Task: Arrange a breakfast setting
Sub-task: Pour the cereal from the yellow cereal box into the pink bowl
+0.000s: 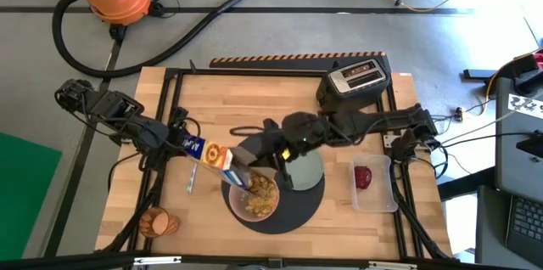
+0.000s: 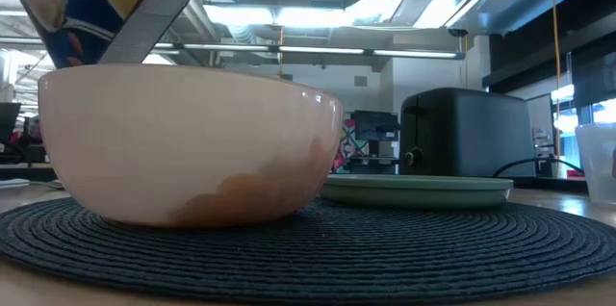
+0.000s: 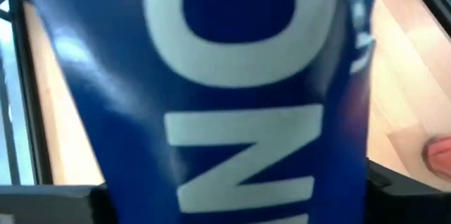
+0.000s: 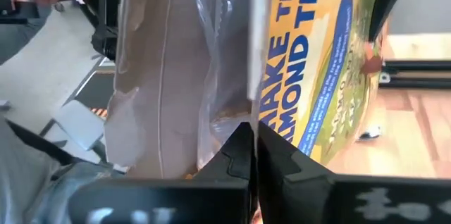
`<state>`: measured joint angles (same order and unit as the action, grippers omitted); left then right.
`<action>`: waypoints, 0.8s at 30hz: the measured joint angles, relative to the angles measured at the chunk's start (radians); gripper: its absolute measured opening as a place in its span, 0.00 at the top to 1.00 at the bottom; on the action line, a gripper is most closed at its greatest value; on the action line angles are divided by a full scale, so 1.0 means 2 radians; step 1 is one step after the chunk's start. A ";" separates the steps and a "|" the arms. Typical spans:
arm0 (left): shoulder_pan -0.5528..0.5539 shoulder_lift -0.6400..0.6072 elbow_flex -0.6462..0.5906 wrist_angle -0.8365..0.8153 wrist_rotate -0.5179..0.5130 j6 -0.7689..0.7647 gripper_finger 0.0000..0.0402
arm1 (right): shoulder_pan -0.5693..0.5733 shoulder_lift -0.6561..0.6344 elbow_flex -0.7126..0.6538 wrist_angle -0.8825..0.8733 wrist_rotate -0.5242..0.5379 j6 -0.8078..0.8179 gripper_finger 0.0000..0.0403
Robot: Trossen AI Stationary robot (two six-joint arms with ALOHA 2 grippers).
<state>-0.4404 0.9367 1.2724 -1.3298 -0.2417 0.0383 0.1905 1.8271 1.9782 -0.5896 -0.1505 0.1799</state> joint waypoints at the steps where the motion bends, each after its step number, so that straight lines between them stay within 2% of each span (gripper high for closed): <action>1: 0.000 0.000 0.000 -0.001 -0.004 -0.007 0.39 | -0.004 0.000 0.004 -0.008 -0.005 0.001 1.00; 8: 0.000 0.000 0.001 0.016 -0.055 -0.070 0.23 | -0.031 0.002 0.031 -0.029 -0.015 0.013 1.00; 13: 0.000 0.000 0.001 0.036 -0.073 -0.069 0.13 | -0.045 0.004 0.044 -0.034 -0.036 0.022 1.00; 19: 0.000 0.000 0.001 0.034 -0.112 -0.067 0.11 | -0.061 0.001 0.046 -0.022 -0.039 0.017 1.00; 24: 0.000 0.000 0.001 0.032 -0.125 -0.067 0.12 | -0.083 0.001 0.046 -0.024 -0.038 0.001 1.00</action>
<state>-0.4404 0.9363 1.2735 -1.2664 -0.4915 -0.0952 0.0241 1.8288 2.0705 -0.6373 -0.2262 0.1813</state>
